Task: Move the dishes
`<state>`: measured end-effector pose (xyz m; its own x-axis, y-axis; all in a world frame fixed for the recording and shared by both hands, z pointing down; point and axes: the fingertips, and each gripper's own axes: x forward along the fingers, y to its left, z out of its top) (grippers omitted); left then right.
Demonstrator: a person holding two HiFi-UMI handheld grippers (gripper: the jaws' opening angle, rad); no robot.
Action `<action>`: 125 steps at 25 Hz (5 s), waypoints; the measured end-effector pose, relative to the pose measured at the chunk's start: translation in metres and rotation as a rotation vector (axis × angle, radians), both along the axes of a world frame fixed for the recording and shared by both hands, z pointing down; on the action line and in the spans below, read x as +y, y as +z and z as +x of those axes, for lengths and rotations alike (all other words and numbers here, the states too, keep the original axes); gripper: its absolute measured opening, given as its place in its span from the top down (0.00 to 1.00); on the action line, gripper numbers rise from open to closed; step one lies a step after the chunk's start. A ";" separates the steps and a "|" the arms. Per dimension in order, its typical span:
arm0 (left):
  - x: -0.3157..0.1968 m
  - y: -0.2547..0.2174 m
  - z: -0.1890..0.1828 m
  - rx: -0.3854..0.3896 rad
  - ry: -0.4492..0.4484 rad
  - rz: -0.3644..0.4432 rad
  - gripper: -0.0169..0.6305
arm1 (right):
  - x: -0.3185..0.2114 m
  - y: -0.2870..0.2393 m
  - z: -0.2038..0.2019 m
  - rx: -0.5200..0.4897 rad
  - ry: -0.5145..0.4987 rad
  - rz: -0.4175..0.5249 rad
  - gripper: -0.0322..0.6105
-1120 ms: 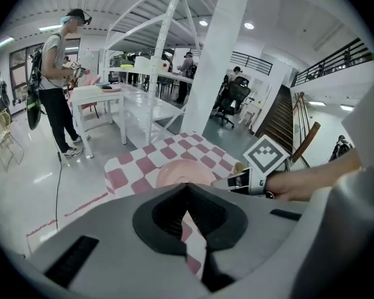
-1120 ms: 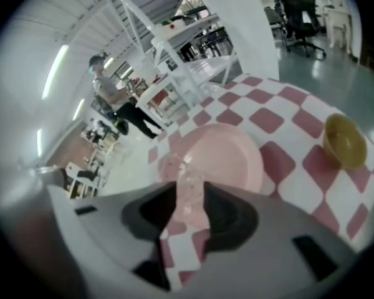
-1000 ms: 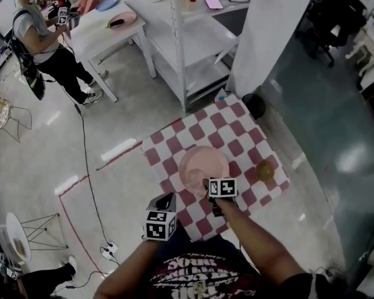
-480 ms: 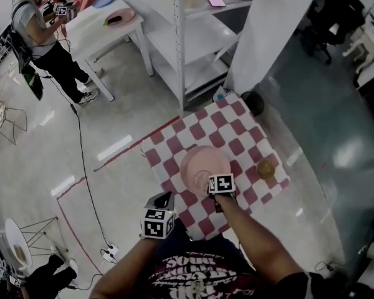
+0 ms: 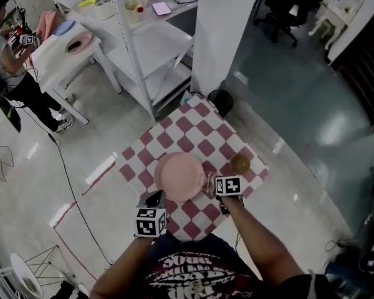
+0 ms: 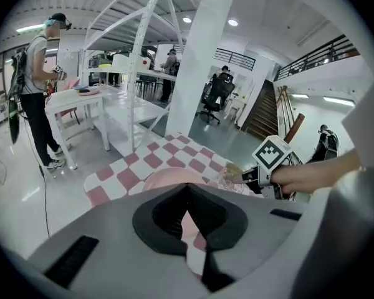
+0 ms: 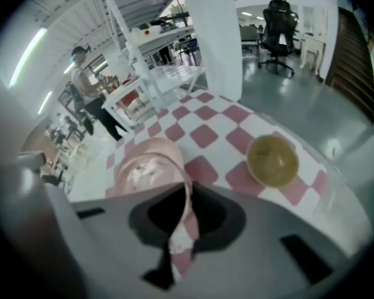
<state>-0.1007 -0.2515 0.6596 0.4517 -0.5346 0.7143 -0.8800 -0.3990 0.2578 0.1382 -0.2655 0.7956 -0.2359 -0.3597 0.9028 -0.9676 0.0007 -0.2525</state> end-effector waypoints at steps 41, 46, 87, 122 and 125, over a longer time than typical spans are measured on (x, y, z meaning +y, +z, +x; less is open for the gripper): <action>0.073 -0.007 -0.004 -0.027 -0.102 0.008 0.93 | 0.049 -0.048 0.042 0.017 -0.152 0.224 0.71; 0.068 -0.003 0.000 0.034 -0.040 0.009 0.93 | 0.073 -0.104 0.012 -0.033 -0.140 0.359 0.89; 0.033 0.175 0.201 -0.026 -0.206 -0.374 0.68 | 0.063 -0.084 0.116 -0.254 -0.464 0.335 0.89; -0.021 0.192 0.002 -0.204 -0.336 -0.442 0.89 | 0.097 -0.099 0.029 -0.201 -0.400 0.295 0.89; -0.021 0.196 0.007 -0.173 -0.327 -0.445 0.88 | 0.104 -0.100 0.031 -0.206 -0.392 0.278 0.89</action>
